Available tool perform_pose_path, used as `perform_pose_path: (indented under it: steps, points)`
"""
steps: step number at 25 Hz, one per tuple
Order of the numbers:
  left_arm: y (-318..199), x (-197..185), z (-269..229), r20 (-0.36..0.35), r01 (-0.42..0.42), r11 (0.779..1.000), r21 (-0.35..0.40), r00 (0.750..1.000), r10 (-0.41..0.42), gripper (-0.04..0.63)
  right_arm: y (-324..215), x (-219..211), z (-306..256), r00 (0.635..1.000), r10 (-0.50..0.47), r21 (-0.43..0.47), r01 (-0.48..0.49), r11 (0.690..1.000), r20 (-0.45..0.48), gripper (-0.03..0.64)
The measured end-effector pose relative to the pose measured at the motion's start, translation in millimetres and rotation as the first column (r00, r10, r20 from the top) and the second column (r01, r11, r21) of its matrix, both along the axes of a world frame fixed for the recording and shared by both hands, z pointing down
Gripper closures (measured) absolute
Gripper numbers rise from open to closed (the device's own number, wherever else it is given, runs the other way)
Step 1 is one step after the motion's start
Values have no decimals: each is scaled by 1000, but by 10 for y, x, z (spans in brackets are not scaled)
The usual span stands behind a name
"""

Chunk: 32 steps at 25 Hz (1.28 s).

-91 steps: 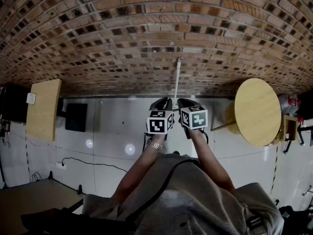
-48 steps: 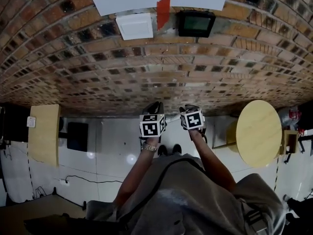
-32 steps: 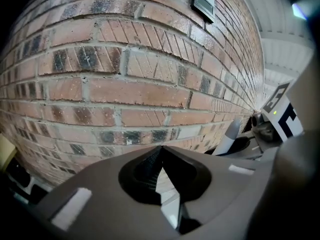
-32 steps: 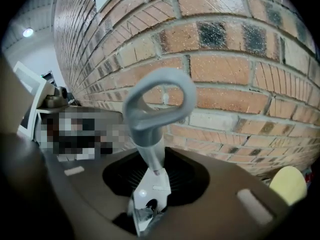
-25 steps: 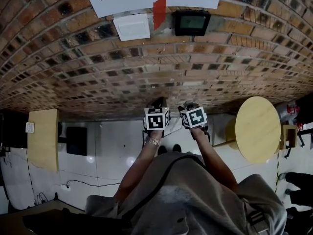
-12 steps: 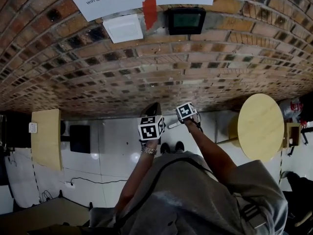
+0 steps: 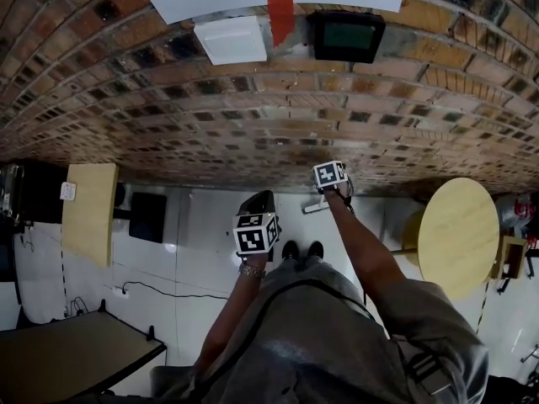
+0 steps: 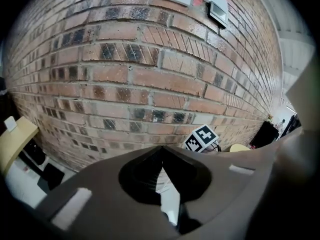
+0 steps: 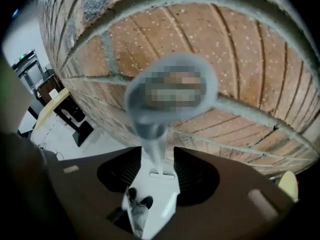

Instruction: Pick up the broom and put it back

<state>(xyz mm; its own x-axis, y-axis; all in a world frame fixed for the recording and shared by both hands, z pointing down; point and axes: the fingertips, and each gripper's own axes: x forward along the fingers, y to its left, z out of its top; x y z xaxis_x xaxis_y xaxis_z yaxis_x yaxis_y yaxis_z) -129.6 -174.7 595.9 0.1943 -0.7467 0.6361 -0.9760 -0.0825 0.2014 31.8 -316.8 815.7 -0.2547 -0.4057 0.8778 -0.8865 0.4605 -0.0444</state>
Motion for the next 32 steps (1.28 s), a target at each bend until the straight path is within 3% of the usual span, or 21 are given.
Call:
perform_pose_path:
  steps: [1,10,17,22,28,32]
  points:
    - [27,-2,2,-1,4,1000,-1,1000,-4,589,4,26,6,1000,15,2,-15,1000,2,416]
    - [371,142,258,3,-1,998,-68,1000,1,589,343,91,-31,994,69,0,-69,998,85,420]
    - [466,428,151,-20,-128,992,-14,992,128,589,1002,-23,-1040,956,122,123,-159,980,267,609]
    - [773,493,-19,-48,-200,979,45,978,202,589,1611,-206,-1751,923,149,198,-229,953,354,617]
    - [1397,384,-18,-84,-231,971,65,968,236,589,2641,-543,-2145,925,87,251,-189,949,370,617]
    - [1715,325,-10,-97,-250,966,65,962,255,589,3150,-689,-2206,943,53,264,-145,954,327,617]
